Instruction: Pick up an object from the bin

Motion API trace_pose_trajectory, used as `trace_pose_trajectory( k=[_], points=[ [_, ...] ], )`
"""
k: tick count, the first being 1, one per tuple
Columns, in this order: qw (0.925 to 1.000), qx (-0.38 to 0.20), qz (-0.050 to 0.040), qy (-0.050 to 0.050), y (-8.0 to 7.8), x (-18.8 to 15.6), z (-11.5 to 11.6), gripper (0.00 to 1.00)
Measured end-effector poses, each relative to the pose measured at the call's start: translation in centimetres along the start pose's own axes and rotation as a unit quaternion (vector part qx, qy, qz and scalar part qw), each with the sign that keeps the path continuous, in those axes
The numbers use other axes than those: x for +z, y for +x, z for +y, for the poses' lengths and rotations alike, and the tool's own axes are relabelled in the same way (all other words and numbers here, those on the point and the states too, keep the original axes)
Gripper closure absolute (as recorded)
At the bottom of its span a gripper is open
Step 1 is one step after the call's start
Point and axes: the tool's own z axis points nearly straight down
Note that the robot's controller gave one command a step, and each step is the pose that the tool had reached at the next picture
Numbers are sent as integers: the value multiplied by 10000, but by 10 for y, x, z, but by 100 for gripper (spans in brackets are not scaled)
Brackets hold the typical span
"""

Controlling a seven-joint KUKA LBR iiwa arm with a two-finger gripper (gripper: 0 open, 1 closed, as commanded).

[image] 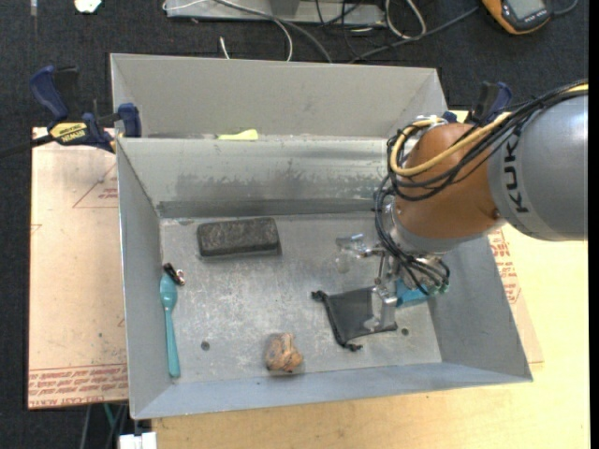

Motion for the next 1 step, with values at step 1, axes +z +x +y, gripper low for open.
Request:
trace_pose_trajectory(
  k=[1],
  points=[
    [9998,217,22,0,17,22,-13,0]
  ],
)
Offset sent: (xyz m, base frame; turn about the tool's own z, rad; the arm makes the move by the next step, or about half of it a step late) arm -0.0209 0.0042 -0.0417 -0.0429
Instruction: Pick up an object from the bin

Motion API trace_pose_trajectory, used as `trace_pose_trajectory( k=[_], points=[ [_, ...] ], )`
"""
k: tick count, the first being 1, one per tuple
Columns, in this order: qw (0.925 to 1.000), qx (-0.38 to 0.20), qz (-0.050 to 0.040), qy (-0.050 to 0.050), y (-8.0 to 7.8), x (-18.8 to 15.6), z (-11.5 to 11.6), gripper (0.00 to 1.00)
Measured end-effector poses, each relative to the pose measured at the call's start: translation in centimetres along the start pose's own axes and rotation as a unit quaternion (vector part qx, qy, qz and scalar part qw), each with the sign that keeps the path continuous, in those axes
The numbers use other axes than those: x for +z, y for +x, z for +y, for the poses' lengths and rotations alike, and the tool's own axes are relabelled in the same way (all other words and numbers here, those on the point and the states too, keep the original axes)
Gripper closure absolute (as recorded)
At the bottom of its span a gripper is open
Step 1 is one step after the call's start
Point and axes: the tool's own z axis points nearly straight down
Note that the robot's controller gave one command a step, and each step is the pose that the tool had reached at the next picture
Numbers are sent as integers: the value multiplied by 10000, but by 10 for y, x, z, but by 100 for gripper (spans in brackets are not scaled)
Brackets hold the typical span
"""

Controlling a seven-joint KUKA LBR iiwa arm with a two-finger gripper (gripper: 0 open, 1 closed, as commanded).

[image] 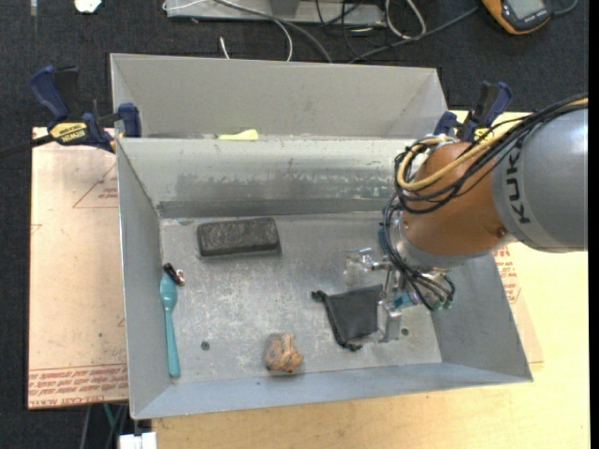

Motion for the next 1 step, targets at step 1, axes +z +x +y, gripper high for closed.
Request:
trace_pose_trajectory(
  k=[1],
  points=[
    [9992,397,-7,0,2,11,11,0]
  ],
)
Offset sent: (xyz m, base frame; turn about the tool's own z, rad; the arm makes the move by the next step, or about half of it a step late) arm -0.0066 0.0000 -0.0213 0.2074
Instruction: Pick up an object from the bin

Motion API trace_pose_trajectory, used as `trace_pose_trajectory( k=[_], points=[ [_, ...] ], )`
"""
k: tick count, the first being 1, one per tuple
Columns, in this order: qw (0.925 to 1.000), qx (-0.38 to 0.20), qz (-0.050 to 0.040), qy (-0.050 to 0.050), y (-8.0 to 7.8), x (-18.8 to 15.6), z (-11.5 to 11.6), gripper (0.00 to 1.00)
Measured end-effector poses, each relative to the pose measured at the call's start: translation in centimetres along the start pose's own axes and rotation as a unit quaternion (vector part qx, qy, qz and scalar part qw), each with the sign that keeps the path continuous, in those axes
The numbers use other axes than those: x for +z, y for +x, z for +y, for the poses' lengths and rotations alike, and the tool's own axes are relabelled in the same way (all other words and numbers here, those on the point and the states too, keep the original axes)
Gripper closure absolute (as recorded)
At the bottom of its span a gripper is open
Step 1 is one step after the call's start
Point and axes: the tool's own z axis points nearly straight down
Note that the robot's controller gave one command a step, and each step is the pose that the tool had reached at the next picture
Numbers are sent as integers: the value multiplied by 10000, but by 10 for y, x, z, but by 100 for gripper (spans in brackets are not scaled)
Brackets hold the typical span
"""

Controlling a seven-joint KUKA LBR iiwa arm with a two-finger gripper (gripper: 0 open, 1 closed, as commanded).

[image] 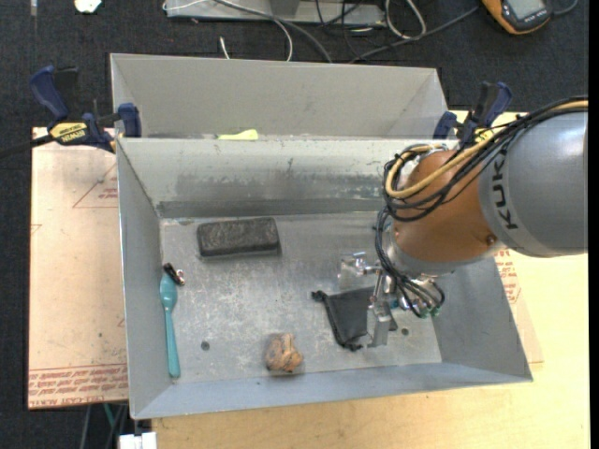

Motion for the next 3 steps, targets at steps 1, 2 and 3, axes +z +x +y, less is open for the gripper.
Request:
trace_pose_trajectory(
  k=[1,2,3],
  points=[
    [9976,-686,3,-10,0,3,3,0],
    [9834,-1815,-3,-19,38,12,91,100],
    [9834,-1813,-3,-20,38,12,91,100]
  ],
)
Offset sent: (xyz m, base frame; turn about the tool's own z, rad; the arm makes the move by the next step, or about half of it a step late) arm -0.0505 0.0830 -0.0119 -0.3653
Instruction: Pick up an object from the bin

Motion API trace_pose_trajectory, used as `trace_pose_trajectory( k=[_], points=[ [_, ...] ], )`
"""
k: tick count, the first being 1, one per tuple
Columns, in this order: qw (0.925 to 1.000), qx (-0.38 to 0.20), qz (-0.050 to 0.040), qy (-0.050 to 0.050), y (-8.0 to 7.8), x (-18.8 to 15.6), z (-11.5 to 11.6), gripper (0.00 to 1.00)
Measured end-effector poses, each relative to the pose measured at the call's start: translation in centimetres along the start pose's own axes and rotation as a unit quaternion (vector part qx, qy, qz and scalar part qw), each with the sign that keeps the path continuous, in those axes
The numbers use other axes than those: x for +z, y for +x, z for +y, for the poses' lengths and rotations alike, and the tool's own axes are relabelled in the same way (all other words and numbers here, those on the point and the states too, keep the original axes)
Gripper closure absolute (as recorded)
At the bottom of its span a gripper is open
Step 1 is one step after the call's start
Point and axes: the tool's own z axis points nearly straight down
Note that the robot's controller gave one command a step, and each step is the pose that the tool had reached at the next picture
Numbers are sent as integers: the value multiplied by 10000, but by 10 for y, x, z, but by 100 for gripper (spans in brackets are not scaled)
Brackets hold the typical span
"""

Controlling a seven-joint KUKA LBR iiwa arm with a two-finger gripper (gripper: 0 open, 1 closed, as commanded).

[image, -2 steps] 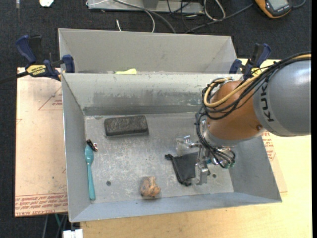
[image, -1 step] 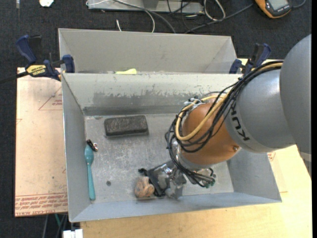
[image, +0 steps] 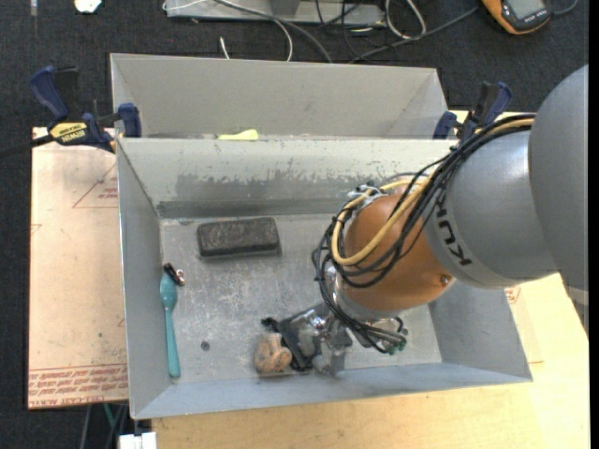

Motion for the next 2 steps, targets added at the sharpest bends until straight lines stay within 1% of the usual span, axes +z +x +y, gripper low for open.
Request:
trace_pose_trajectory(
  k=[1,2],
  points=[
    [9998,-189,18,-12,-6,-72,-1,100],
    [9998,-202,19,-13,-4,-142,-4,100]
  ],
)
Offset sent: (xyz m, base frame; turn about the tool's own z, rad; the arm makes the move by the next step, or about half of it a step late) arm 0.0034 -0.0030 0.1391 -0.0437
